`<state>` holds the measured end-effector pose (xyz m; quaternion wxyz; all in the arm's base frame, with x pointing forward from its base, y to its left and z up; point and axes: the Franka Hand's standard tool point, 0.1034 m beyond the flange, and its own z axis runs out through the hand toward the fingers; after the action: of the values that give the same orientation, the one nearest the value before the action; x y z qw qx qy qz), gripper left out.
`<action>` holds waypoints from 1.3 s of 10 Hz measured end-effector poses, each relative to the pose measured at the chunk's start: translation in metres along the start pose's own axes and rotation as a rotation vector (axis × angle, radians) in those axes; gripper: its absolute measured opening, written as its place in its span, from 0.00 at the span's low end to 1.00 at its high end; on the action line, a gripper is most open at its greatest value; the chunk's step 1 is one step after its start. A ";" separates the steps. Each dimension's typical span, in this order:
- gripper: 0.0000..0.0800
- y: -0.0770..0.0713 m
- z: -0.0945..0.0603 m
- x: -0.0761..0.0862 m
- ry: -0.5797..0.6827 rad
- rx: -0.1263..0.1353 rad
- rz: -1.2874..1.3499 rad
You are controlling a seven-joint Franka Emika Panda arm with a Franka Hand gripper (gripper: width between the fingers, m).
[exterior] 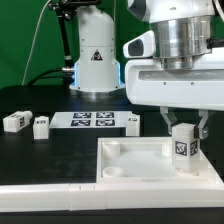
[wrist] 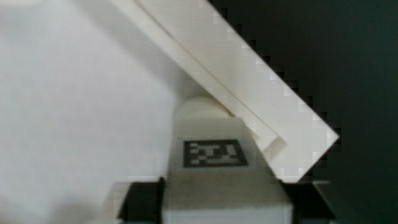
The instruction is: Assemble one leg
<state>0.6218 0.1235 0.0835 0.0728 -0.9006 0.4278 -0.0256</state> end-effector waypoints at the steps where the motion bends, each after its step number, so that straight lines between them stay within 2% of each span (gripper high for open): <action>1: 0.37 0.000 0.000 0.000 0.000 0.000 -0.087; 2: 0.61 0.000 0.001 -0.001 -0.002 0.000 -0.086; 3: 0.61 0.000 0.002 -0.002 -0.005 -0.006 -0.173; 4: 0.77 -0.001 0.002 -0.003 -0.009 -0.015 -0.329; 6: 0.80 -0.003 0.001 -0.003 -0.013 -0.027 -0.561; 8: 0.81 -0.007 0.004 -0.005 -0.006 -0.068 -0.836; 13: 0.81 -0.004 0.006 0.002 -0.015 -0.071 -1.252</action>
Offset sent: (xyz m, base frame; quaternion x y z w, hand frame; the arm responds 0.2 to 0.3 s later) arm 0.0050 0.0031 -0.0012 -0.0425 0.0057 -0.3163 0.9477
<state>0.6269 0.1247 0.0779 0.0170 -0.9825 -0.1807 -0.0431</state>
